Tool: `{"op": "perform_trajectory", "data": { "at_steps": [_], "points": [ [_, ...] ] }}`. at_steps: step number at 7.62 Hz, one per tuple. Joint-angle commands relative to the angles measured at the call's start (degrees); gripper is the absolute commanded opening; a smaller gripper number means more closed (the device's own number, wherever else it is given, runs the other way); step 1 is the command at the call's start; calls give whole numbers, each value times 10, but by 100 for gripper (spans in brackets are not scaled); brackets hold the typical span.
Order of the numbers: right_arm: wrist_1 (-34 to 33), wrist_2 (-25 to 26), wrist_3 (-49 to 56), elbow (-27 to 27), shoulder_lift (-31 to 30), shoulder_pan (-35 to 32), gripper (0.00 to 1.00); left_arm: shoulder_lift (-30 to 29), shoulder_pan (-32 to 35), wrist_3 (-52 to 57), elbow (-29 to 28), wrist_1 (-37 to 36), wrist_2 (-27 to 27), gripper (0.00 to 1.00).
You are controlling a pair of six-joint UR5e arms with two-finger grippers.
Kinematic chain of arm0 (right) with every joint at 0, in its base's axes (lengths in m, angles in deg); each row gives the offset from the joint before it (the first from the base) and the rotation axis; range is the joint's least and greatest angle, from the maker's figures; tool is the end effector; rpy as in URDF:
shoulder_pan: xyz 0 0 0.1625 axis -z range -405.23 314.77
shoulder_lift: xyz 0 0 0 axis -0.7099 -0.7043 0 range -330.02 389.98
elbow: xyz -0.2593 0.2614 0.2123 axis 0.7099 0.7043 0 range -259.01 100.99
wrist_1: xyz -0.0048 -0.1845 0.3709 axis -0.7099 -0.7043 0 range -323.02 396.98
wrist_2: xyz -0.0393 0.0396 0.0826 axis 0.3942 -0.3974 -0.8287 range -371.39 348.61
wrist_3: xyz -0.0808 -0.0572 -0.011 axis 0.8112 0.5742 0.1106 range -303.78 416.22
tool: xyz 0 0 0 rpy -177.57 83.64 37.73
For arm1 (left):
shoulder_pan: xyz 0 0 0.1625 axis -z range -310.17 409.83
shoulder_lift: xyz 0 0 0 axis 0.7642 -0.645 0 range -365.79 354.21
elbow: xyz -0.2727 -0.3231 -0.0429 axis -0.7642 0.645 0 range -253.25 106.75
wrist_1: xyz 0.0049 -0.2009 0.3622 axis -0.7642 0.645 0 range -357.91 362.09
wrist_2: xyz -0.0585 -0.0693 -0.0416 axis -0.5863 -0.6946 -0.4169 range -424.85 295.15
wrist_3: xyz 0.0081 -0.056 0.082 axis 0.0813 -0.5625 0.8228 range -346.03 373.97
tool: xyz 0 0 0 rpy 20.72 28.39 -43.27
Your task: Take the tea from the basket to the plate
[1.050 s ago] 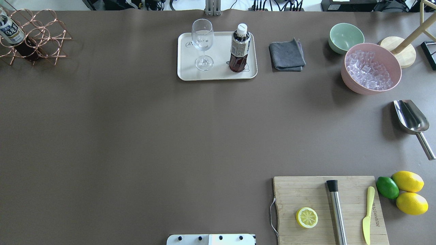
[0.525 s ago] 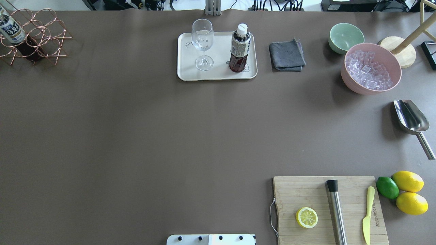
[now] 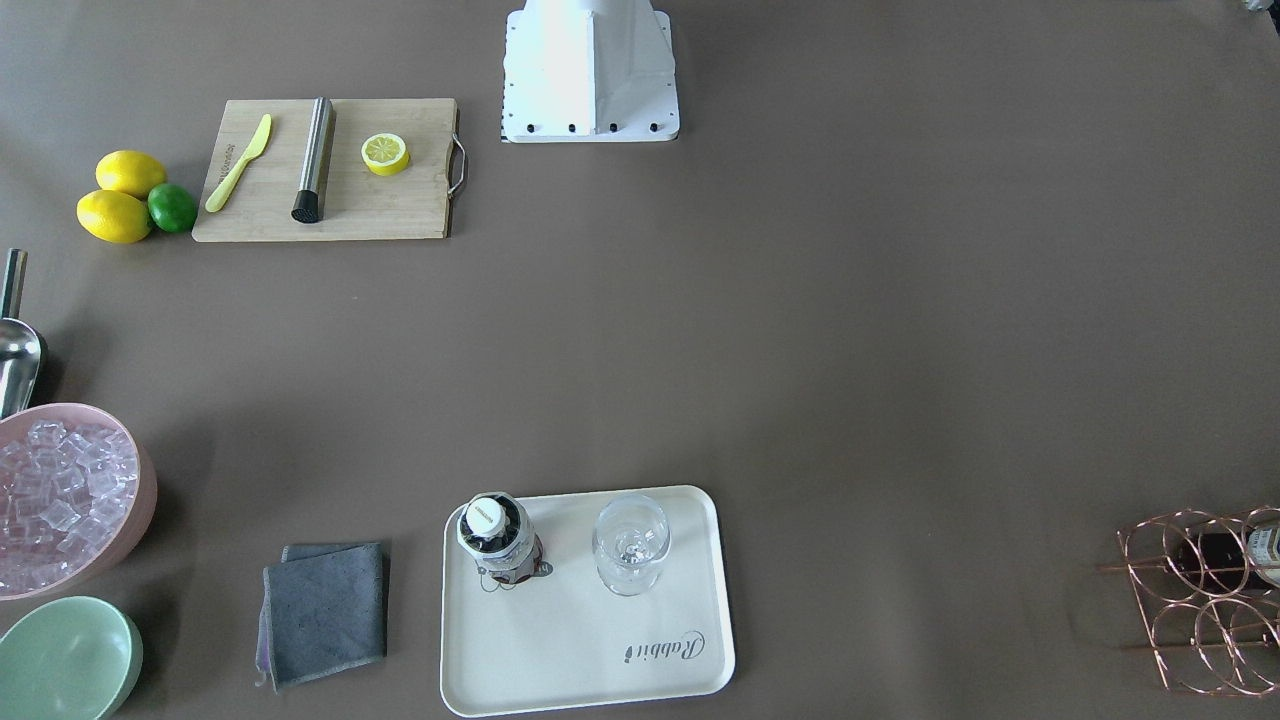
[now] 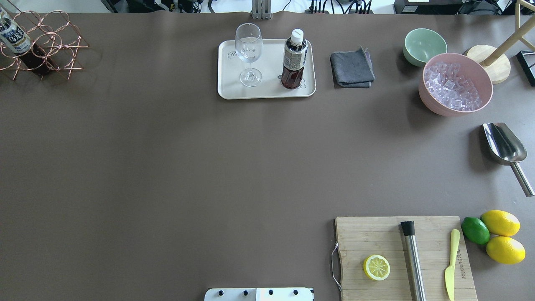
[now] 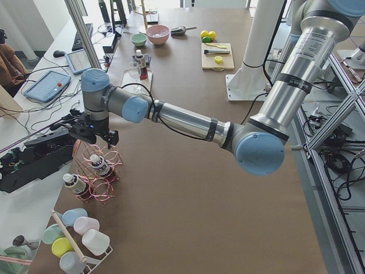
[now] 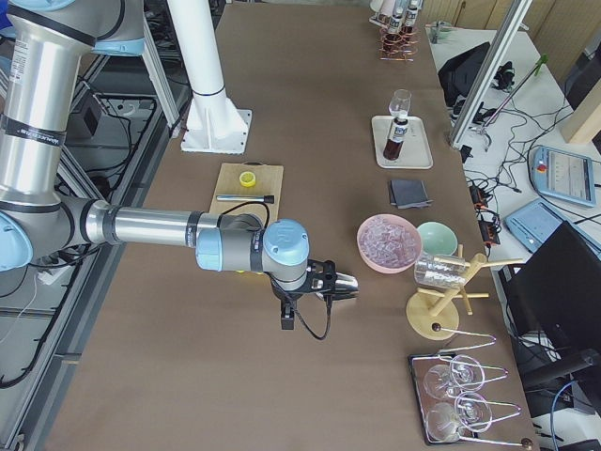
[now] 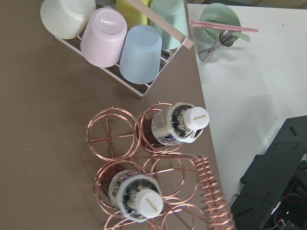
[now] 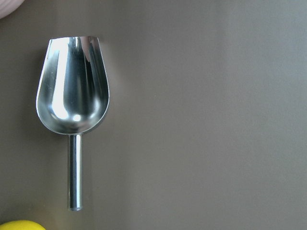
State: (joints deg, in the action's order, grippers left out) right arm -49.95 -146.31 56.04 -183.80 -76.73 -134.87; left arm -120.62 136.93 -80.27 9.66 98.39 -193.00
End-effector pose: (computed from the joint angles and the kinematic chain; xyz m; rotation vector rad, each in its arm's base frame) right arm 0.0607 -0.3714 0.6512 0.0155 -0.7839 -0.0109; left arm -0.0375 -0.6777 0.4597 -0.2444 0.8014 -1.3699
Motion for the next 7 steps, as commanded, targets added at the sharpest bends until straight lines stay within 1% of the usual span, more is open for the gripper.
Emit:
{"op": "perform_trajectory", "data": {
  "at_steps": [1,2,3,4,6,7],
  "points": [
    [0,0,0,-1,0,0,100,94,-8,130,129,-7,-47,98],
    [0,0,0,-1,0,0,100,122,-44,159,161,-7,-47,98],
    [0,0,1,-1,0,0,100,151,-52,219,183,-8,-65,98],
    [0,0,0,-1,0,0,100,159,-58,249,186,-8,-99,98],
    [0,1,1,0,0,0,100,158,-99,254,218,-2,-104,97],
    [0,1,0,0,1,1,100,172,-121,312,232,-2,-103,97]
  ]
}}
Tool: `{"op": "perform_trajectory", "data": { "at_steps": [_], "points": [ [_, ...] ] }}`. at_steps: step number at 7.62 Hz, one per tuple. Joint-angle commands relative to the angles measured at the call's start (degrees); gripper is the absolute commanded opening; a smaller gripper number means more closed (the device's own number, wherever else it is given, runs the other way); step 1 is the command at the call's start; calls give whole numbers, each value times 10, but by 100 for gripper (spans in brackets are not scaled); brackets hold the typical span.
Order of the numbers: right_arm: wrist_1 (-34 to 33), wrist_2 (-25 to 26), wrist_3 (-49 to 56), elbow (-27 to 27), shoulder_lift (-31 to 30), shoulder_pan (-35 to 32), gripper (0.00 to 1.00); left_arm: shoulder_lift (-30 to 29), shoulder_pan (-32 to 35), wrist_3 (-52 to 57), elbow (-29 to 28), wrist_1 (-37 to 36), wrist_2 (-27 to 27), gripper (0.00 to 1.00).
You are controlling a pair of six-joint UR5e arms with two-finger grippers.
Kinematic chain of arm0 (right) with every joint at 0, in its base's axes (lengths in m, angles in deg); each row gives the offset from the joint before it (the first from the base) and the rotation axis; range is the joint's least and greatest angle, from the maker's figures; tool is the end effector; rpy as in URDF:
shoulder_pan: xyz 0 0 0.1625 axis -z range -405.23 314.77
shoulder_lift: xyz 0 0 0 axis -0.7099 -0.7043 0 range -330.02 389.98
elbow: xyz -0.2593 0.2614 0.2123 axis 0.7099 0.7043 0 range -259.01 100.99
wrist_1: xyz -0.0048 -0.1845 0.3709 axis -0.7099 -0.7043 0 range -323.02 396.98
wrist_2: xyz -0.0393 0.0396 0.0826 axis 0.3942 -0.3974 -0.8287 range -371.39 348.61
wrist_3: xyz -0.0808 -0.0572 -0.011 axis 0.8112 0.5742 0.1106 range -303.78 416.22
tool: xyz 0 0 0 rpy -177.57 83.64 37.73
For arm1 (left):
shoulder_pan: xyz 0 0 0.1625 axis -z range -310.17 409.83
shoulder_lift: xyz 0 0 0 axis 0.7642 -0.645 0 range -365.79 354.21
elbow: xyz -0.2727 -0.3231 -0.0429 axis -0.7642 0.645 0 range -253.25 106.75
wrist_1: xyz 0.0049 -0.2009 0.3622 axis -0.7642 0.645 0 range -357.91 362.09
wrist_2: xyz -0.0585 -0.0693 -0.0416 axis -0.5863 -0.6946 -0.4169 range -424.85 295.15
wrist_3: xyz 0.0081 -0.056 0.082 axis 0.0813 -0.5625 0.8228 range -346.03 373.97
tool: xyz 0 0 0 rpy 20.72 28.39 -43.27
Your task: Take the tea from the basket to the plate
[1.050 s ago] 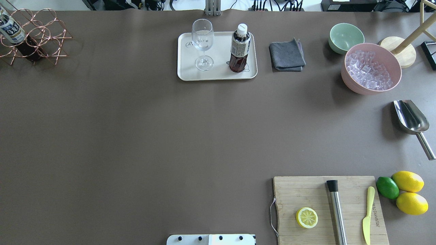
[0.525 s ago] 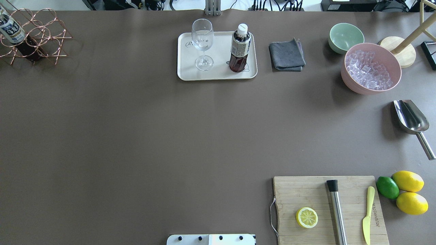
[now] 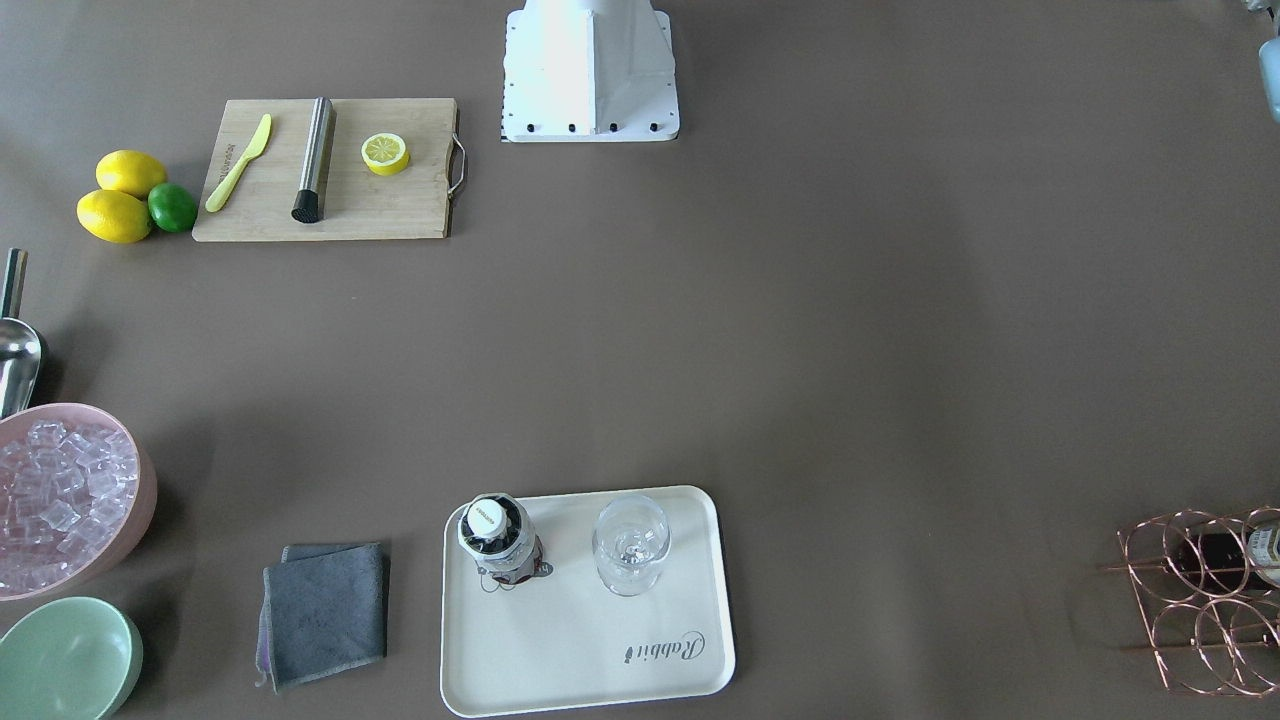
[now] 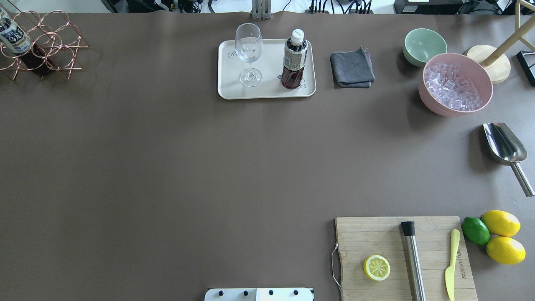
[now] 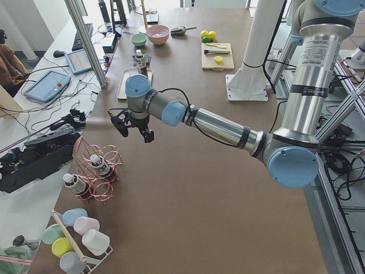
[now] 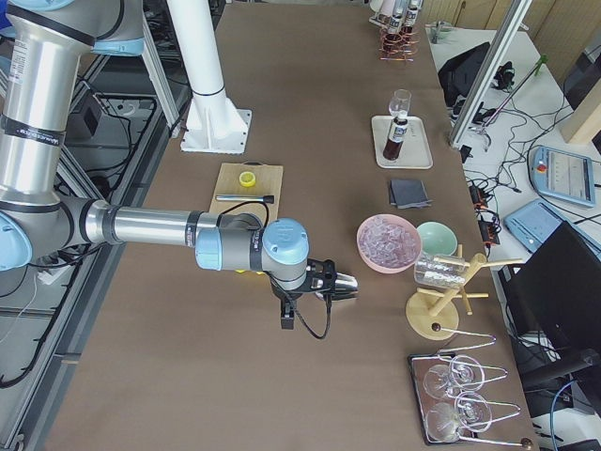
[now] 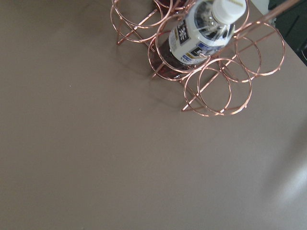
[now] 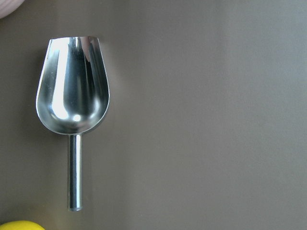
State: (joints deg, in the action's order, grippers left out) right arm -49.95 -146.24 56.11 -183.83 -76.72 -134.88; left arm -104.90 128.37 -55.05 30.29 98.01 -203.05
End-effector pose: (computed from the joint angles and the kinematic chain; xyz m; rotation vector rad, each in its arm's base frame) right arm 0.0608 -0.3715 0.6510 0.0167 -0.7827 -0.0121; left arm 0.0511 -0.5494 0.4418 -0.1782 0.9515 -0.7179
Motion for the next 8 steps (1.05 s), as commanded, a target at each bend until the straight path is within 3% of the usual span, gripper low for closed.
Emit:
{"op": "perform_trajectory", "data": {
  "at_steps": [1,3,6,8],
  "points": [
    [0,0,-1,1,2,3,100,33,-30,153,47,1,-2,97],
    [0,0,-1,1,3,4,100,57,-28,320,47,-2,0,97],
    [0,-1,-1,-1,5,8,100,81,-20,475,33,-1,4,97],
    [0,-2,-1,-2,6,12,100,82,-20,522,20,-3,70,97]
  ]
}}
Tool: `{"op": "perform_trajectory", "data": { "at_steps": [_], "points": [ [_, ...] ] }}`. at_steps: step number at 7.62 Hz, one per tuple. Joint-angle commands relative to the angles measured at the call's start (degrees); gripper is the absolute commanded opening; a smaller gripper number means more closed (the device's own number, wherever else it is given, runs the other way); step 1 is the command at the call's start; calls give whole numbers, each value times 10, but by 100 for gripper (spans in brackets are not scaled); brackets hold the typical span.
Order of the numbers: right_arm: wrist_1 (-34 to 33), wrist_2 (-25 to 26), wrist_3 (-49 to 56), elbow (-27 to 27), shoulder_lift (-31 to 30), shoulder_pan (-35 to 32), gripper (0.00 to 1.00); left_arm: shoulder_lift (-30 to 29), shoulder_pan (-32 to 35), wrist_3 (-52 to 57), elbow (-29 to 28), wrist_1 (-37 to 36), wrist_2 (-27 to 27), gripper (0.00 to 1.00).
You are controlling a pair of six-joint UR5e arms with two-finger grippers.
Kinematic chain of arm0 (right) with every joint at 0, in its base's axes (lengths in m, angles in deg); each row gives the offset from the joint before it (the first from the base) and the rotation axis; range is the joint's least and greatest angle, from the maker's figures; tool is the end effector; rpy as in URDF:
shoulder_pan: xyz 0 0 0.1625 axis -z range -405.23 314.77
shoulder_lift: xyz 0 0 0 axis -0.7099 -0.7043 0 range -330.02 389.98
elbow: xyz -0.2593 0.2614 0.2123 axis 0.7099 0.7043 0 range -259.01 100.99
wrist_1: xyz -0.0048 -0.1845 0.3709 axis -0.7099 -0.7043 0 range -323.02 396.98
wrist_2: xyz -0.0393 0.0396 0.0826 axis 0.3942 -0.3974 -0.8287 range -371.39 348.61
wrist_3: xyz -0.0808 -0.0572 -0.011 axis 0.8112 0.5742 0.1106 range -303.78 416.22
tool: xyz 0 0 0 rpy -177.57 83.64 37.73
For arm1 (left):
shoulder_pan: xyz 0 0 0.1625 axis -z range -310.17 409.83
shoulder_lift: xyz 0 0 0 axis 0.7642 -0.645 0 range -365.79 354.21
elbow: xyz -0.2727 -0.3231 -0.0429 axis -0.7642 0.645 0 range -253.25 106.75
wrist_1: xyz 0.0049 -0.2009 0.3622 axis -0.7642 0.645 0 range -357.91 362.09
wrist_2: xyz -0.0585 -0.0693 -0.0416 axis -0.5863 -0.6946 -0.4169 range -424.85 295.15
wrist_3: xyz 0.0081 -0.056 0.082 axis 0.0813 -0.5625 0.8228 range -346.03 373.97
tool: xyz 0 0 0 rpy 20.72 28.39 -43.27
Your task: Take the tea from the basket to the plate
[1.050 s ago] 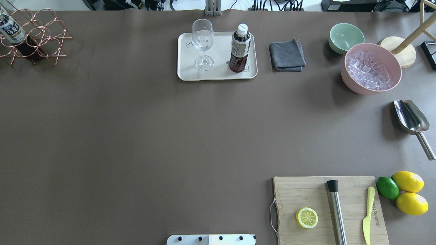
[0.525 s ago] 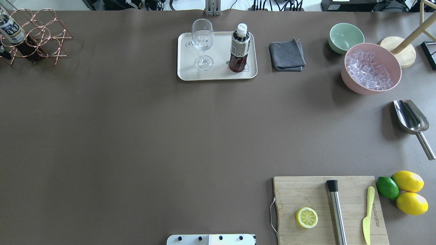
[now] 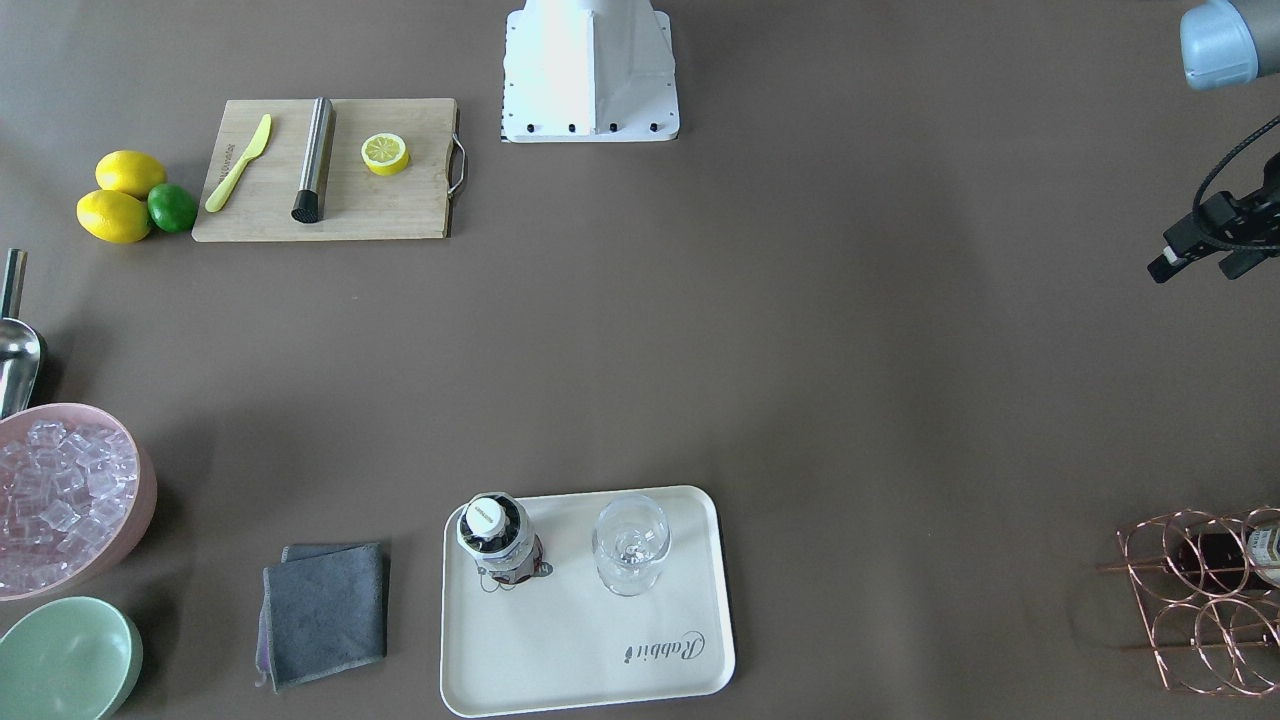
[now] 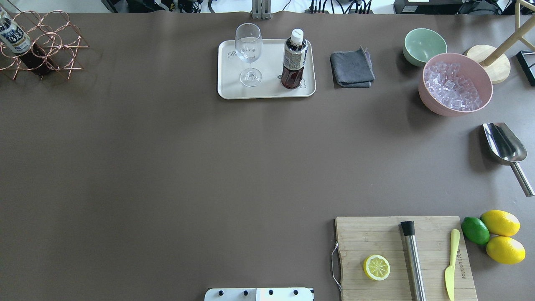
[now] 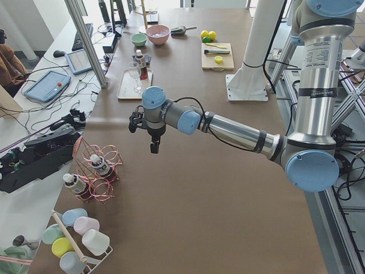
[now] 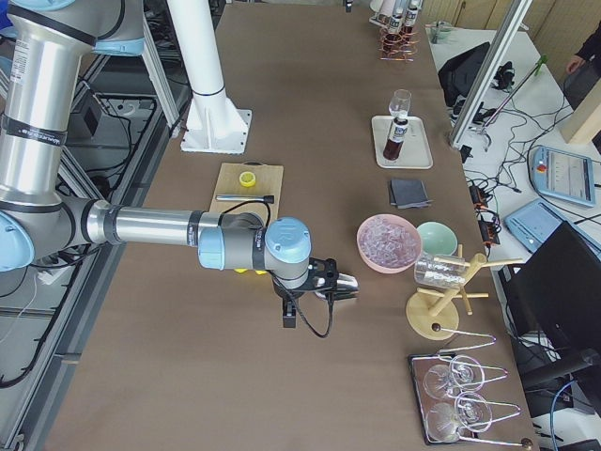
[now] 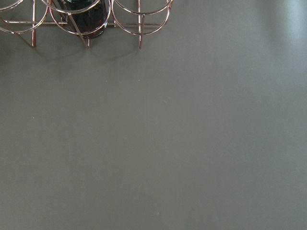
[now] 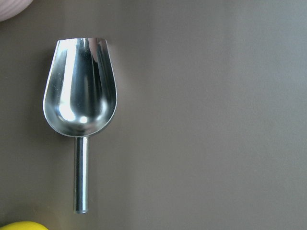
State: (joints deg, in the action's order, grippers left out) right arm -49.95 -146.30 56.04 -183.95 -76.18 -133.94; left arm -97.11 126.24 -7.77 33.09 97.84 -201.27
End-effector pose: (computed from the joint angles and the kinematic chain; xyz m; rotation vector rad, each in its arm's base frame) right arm 0.0546 -0.3772 0.6463 0.0208 -0.7840 -0.0311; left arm 0.0586 -0.5026 0.4919 0.1249 0.8769 0.0326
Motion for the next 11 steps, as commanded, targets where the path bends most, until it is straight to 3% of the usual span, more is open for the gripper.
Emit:
{"op": "perform_trajectory", "data": {
  "at_steps": [1,5,8,11],
  "points": [
    [1,-1,0,-1,1,3,100,18,6,50,-16,-2,69,98],
    [3,-1,1,1,-2,4,100,33,76,67,-88,4,62,98],
    [4,-1,1,4,-3,5,100,60,121,100,-95,4,49,98],
    [4,0,1,4,-3,4,100,60,124,97,-99,2,45,98]
  ]
}}
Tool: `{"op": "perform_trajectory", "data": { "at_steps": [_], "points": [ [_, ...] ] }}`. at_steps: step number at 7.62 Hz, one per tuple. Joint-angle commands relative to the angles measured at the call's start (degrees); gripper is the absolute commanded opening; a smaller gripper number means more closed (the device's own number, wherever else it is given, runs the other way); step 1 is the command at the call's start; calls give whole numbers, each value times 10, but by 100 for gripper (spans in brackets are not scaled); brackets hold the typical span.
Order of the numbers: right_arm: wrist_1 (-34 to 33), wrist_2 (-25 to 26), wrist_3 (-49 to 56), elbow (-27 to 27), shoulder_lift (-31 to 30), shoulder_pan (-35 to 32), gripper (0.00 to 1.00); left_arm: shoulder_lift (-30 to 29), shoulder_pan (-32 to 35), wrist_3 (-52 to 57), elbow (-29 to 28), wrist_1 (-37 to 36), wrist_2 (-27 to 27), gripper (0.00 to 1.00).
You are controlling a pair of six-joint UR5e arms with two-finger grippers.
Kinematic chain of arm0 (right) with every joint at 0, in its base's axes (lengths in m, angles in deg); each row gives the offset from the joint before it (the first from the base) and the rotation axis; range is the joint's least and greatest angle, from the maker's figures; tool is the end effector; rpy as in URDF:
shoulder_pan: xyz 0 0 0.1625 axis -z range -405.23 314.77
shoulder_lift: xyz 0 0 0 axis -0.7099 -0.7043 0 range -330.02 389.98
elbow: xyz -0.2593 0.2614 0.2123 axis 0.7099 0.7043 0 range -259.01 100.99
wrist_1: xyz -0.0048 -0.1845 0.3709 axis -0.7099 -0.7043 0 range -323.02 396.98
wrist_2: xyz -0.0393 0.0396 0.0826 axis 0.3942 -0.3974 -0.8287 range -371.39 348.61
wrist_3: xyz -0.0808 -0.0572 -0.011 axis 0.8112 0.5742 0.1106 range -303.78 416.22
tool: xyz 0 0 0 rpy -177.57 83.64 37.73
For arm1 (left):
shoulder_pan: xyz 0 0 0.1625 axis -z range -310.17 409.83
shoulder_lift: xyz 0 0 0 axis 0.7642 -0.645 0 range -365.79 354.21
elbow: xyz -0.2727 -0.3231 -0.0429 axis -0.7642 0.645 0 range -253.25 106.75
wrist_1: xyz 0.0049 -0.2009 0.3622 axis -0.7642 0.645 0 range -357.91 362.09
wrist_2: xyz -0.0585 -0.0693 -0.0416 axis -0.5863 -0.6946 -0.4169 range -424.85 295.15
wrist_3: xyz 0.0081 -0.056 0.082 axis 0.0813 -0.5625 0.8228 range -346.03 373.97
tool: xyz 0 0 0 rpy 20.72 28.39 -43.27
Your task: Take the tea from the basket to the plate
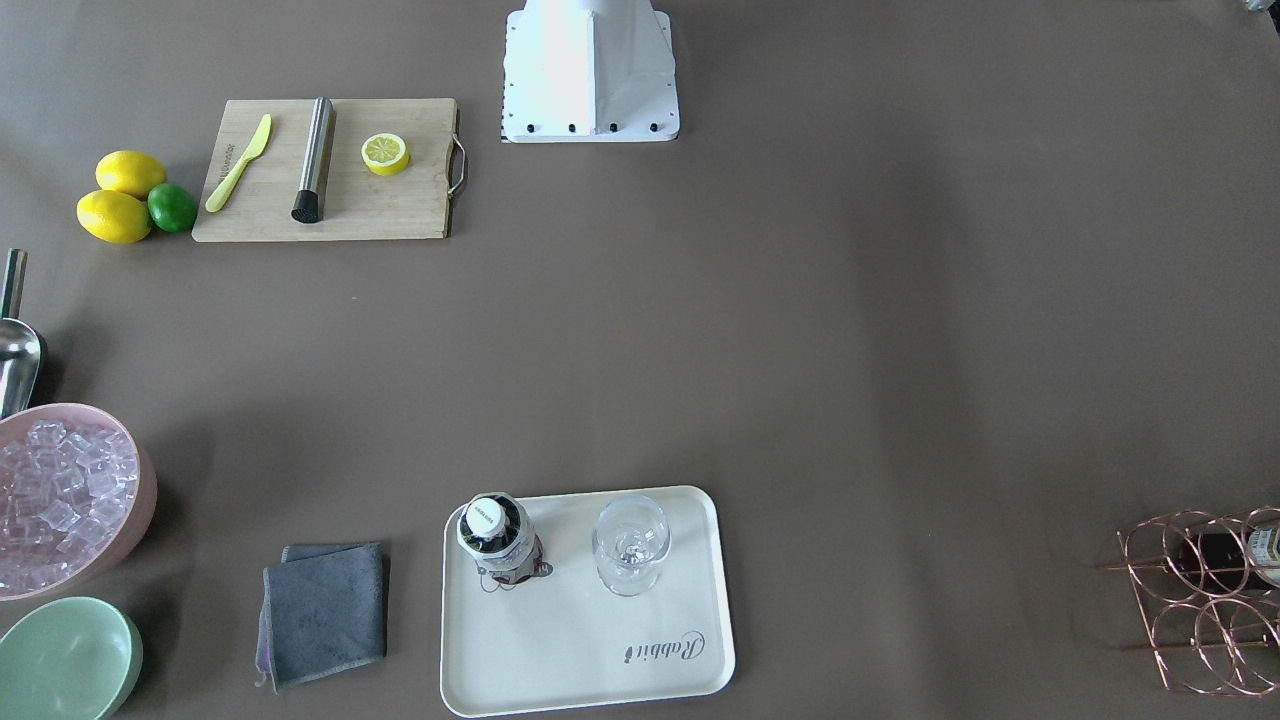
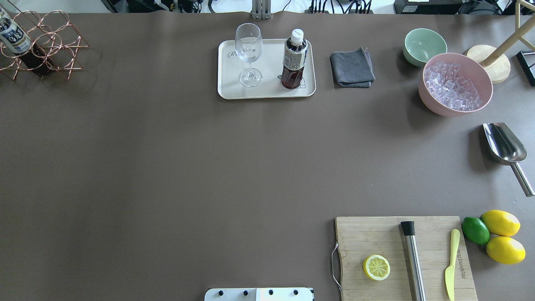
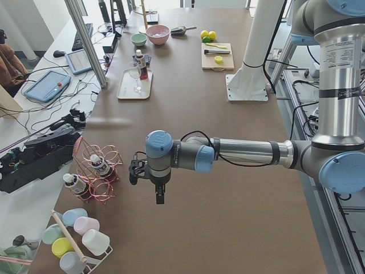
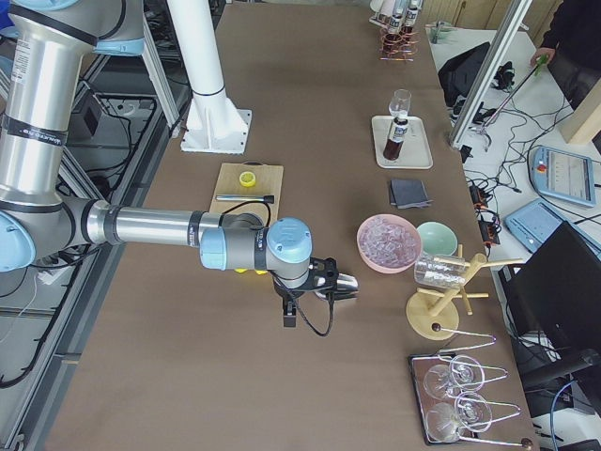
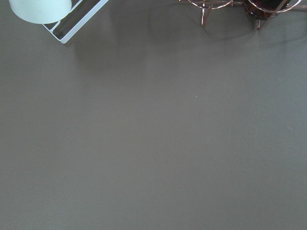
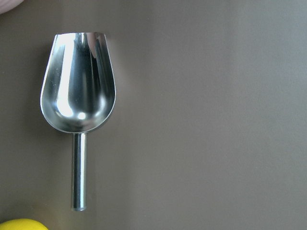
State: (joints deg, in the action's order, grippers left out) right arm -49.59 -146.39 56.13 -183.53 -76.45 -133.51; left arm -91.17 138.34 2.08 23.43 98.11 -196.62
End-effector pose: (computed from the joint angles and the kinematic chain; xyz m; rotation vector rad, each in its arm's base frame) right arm 0.0517 -0.3751 0.6510 0.0129 -0.7855 -0.0374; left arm -0.0548 -0.4684 0.6316 0.0488 0.7388 -0.1218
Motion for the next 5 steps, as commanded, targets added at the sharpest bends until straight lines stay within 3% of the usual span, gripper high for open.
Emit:
{"op": "perform_trajectory", "data": {
  "at_steps": [1,5],
  "points": [
    [1,1,1,-1,0,0,100,0,3,-2,-2,0,-2,98],
    [1,1,0,-1,0,0,100,-1,4,-4,-9,1,-2,98]
  ]
}}
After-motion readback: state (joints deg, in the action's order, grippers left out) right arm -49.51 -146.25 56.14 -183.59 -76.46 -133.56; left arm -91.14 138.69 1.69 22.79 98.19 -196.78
